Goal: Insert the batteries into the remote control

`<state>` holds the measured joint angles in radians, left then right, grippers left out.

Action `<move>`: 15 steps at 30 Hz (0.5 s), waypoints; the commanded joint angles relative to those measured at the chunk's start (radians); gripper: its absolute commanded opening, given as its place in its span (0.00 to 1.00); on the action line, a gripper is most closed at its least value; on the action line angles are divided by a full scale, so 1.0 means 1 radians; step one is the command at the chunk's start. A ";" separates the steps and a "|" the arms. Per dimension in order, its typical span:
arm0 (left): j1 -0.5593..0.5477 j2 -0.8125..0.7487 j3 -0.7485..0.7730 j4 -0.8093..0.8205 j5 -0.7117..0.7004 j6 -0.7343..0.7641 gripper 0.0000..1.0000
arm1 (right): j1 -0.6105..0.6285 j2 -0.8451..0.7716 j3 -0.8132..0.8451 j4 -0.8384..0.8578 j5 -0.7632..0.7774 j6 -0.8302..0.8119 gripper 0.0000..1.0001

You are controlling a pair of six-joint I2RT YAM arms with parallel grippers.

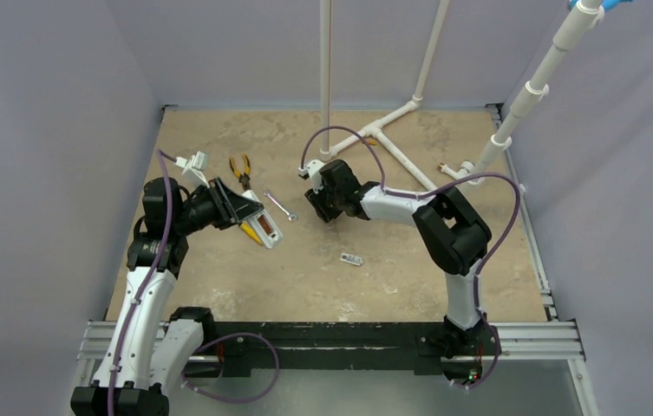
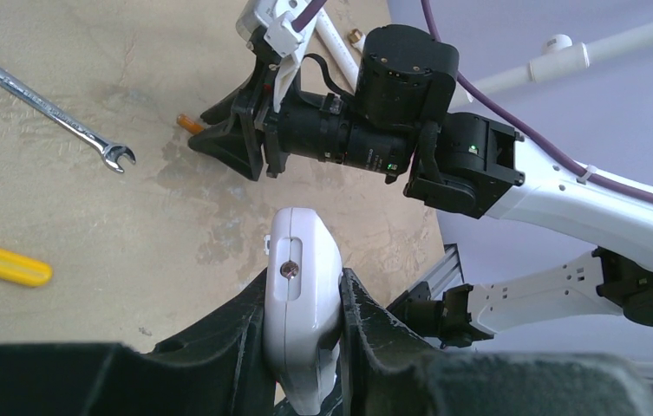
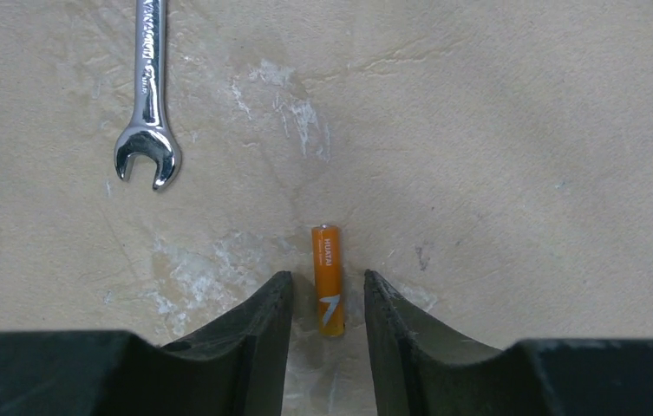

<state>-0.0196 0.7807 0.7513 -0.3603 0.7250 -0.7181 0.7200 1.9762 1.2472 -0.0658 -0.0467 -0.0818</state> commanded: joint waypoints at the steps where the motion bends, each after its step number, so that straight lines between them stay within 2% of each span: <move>1: 0.009 -0.008 0.017 0.040 0.016 -0.003 0.00 | 0.001 0.019 0.059 -0.076 0.007 -0.022 0.32; 7: 0.010 -0.003 0.024 0.039 0.011 0.000 0.00 | 0.004 -0.038 0.042 -0.149 -0.024 -0.038 0.22; 12: 0.010 0.012 0.033 0.052 0.013 -0.005 0.00 | 0.005 -0.092 -0.003 -0.152 -0.024 -0.042 0.30; 15: 0.010 0.016 0.033 0.059 0.018 -0.012 0.00 | 0.005 -0.067 0.004 -0.150 -0.021 -0.044 0.31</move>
<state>-0.0196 0.7944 0.7513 -0.3584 0.7250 -0.7200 0.7200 1.9301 1.2488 -0.2035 -0.0555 -0.1104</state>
